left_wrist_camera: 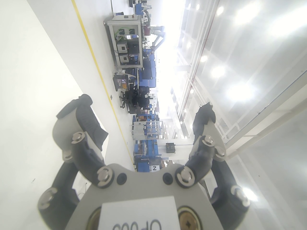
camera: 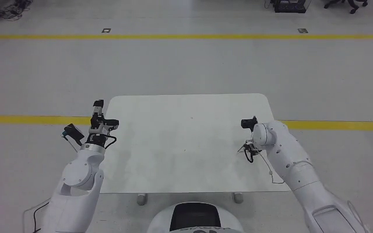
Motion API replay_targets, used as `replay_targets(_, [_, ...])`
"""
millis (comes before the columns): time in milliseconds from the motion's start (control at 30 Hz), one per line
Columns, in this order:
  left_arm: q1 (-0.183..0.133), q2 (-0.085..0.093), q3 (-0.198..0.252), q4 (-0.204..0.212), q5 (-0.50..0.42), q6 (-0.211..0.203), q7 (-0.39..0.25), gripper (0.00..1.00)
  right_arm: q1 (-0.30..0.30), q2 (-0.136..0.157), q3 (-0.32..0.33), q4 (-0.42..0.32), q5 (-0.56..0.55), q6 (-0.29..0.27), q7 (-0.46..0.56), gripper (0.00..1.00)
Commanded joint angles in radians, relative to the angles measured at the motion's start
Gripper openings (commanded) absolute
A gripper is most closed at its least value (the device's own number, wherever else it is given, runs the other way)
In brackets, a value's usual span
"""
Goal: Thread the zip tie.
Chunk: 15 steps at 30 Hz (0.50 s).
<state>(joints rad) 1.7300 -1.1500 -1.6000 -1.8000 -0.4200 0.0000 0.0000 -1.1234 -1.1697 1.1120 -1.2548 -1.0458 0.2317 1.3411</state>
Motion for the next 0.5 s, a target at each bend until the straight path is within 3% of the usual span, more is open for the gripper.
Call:
replay_targets(0, [0.0, 0.0, 0.0, 0.0, 0.0, 0.0, 0.0, 1.0, -0.019, 0.008, 0.04, -0.035, 0.02, -0.005, -0.01, 0.0])
replay_targets(100, [0.0, 0.0, 0.0, 0.0, 0.0, 0.0, 0.0, 1.0, -0.054, 0.019, 0.103, -0.086, 0.07, -0.026, -0.024, 0.0])
replay_targets(233, [0.0, 0.0, 0.0, 0.0, 0.0, 0.0, 0.0, 1.0, -0.11, 0.035, 0.209, -0.152, 0.2, -0.105, -0.037, 0.0])
replay_targets(367, [0.0, 0.0, 0.0, 0.0, 0.0, 0.0, 0.0, 1.0, -0.15, 0.052, 0.322, -0.158, 0.401, -0.249, -0.009, 0.0])
replay_targets(467, [0.0, 0.0, 0.0, 0.0, 0.0, 0.0, 0.0, 1.0, -0.16, 0.06, 0.368, -0.132, 0.531, -0.363, 0.029, 0.0])
